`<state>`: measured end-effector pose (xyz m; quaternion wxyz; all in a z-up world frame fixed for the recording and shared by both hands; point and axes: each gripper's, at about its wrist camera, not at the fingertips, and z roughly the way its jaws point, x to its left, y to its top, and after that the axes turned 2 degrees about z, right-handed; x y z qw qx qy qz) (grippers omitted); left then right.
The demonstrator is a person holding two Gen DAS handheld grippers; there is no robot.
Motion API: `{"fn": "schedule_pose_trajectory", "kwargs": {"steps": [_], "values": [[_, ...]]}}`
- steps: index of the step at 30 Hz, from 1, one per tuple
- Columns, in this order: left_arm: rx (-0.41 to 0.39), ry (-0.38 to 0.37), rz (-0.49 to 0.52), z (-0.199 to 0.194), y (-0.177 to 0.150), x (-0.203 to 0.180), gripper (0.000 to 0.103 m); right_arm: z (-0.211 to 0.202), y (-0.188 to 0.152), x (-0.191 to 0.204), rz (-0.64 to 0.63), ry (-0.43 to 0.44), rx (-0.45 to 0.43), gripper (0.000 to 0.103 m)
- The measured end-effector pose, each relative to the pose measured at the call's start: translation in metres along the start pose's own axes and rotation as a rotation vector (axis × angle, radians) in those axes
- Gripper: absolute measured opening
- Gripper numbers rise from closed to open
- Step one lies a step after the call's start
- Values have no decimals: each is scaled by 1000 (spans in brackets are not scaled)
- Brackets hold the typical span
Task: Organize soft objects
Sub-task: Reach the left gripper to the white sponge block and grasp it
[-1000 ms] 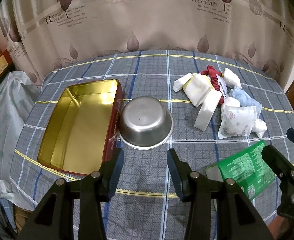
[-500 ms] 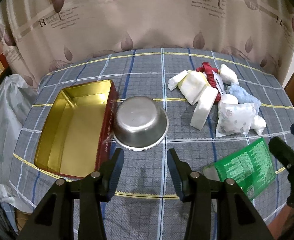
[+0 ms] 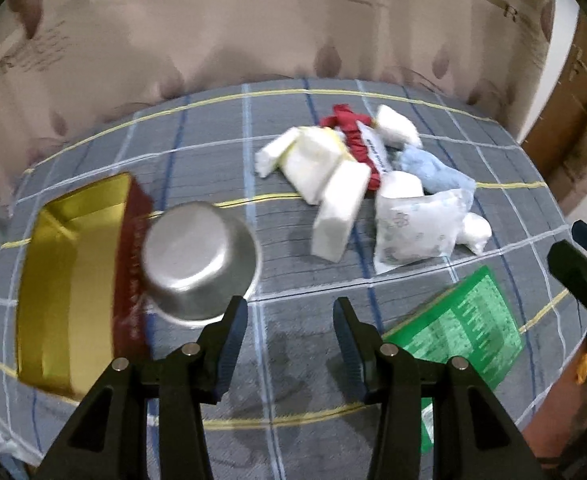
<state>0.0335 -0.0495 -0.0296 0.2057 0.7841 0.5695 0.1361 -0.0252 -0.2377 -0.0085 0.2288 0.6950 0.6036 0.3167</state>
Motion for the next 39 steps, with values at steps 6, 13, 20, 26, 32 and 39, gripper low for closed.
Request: {"fn": "schedule_pose_trajectory", "kwargs": {"steps": [6,13,20,26,32,39], "values": [[18,-91,20,25,18,-4,46,4,-1,-10,27,-3,14,103],[16,-145,51,46,35,-12,46,13,-3,-20,59,21,43,103],[32,-161,46,65,49,-13,46,22,-6,-28,78,17,66,103],[33,-160,50,72,55,-10,45,28,-8,-31,97,40,88,103],[47,-171,39,82,62,-10,45,30,-9,-29,86,30,89,103],[49,-172,15,91,63,-9,41,32,-10,-28,80,24,93,103]]}}
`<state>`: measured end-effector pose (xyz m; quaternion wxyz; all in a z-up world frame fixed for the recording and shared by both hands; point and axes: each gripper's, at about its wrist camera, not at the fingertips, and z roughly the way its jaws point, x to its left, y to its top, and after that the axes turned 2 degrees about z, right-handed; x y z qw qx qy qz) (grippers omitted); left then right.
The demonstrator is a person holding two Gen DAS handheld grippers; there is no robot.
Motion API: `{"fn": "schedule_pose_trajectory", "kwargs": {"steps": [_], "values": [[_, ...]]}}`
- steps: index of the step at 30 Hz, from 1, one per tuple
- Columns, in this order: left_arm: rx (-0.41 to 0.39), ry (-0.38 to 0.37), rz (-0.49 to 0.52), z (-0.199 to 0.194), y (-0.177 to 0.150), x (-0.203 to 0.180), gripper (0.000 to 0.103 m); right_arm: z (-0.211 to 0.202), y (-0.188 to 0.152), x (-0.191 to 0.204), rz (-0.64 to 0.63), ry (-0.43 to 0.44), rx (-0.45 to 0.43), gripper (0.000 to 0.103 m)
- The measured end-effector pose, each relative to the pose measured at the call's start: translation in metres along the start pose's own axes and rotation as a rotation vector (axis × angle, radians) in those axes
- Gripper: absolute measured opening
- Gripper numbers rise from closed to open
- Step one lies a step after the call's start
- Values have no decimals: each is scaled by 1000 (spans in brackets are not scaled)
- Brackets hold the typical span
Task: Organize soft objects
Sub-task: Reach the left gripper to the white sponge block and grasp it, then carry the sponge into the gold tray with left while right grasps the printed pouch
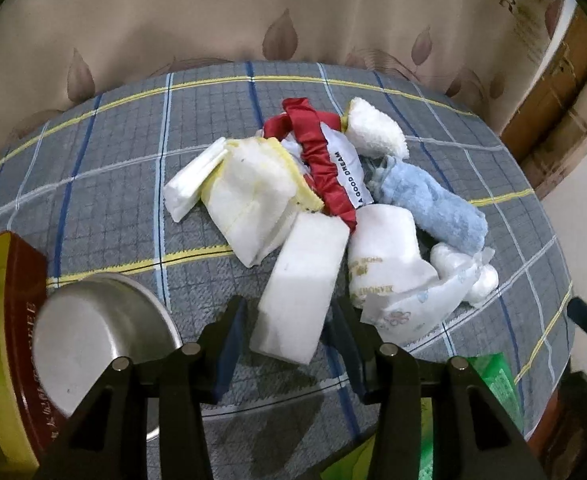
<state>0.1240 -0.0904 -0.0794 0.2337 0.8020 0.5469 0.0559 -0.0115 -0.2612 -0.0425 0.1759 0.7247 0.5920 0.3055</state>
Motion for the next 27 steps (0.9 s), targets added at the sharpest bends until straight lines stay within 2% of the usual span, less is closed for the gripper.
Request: {"fn": "schedule_pose_trajectory", "kwargs": {"steps": [2,6,17,22,27], "values": [[10,-12,-16,3,0,3,32,1,-1,0,1,4,2,103],[0,-28,-38,2,-2,7,31,4,-2,1,-6,-2,7,103],[-15,2,-31,-15,-9,10,30,15,-5,9,-47,1,14,103],[-32,-14,-25,-38,-18,11,30,18,-6,16,-84,4,9,103],[-62,25,-32,-70,-30,15,30,21,-8,19,-90,21,9,103]]}}
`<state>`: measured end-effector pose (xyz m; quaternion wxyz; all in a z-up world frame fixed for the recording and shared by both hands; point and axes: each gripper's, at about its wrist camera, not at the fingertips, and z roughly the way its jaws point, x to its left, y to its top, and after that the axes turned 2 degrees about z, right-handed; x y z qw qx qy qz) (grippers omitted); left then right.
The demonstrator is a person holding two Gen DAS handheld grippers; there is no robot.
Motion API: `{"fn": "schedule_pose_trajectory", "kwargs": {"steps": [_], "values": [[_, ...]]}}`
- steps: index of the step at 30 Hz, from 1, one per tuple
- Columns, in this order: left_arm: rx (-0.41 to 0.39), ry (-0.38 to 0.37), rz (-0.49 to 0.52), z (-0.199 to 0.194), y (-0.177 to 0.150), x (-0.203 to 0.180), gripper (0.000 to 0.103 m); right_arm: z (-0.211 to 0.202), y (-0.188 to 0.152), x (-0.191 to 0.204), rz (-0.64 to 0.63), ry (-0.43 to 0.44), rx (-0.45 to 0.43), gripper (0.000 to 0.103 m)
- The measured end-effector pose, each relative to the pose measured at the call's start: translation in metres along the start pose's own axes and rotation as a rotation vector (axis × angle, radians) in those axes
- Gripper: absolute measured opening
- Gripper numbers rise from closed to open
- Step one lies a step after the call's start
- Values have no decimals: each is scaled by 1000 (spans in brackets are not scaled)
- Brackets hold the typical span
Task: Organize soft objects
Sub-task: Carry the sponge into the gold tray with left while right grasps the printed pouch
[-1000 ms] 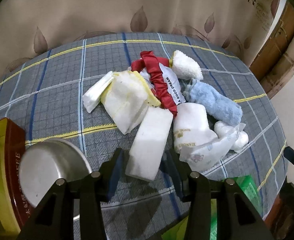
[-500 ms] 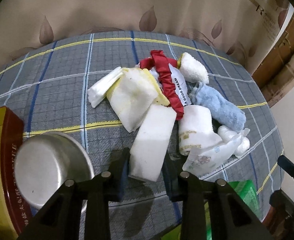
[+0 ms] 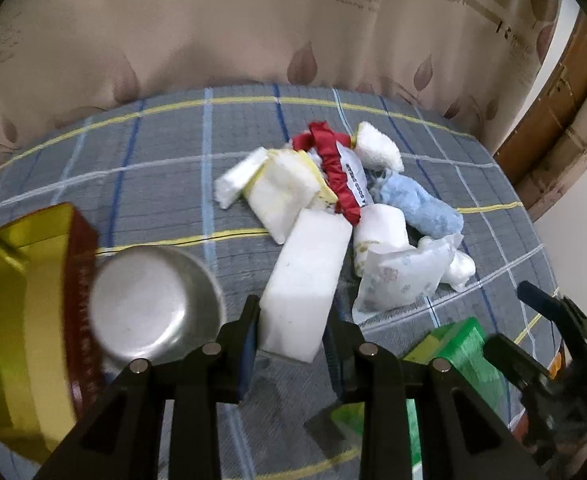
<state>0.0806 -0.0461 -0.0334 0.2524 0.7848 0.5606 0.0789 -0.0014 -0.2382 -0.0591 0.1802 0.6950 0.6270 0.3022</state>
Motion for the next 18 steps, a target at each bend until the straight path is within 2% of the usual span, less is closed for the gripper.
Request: {"fn": "schedule_pose_trajectory", "kwargs": {"steps": [8,18], "values": [[-51,88,-36,-61,-16,45,30,12,6,11,-16,4,31,103],[-75,263,-152,-95,-34,131,30,40,30,41,-154,-97,87,103]]}}
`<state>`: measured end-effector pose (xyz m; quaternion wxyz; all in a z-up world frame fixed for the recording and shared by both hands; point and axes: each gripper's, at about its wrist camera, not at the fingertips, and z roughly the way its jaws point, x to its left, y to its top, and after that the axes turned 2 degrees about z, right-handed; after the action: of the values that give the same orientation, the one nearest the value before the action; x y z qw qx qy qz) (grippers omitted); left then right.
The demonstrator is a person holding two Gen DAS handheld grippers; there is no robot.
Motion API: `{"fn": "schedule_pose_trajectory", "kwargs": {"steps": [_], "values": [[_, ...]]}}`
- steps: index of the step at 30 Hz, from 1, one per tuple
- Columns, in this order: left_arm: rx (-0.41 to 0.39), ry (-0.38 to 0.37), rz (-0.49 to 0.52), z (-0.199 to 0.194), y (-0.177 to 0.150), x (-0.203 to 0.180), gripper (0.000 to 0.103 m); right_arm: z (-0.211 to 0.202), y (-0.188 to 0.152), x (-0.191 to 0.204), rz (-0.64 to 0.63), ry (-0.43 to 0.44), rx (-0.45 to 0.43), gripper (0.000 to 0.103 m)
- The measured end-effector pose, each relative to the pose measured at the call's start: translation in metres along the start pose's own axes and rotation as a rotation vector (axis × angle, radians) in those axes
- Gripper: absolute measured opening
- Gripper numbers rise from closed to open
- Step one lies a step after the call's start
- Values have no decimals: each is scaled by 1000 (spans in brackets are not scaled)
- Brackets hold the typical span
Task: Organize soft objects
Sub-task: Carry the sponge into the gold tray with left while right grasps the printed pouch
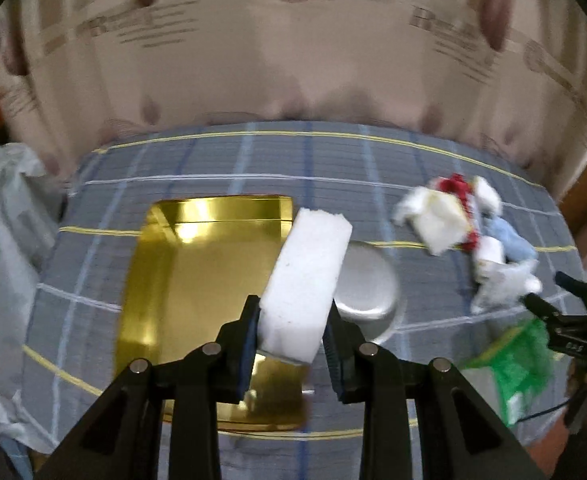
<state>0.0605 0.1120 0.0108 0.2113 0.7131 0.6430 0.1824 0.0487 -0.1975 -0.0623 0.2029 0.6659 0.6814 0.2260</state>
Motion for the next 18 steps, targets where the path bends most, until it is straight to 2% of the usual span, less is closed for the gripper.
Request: {"fn": "schedule_pose_trajectory", "kwargs": {"steps": [6,12,18], "values": [[18,80,-49,11,-2,49,30,24,10,8,-12,-21,66,103],[47,104,-78,35,-1,78,30,44,16,14,-20,-45,114,103],[78,106,-75,57,-1,91,30,57,22,15,-19,-62,144,103]]}}
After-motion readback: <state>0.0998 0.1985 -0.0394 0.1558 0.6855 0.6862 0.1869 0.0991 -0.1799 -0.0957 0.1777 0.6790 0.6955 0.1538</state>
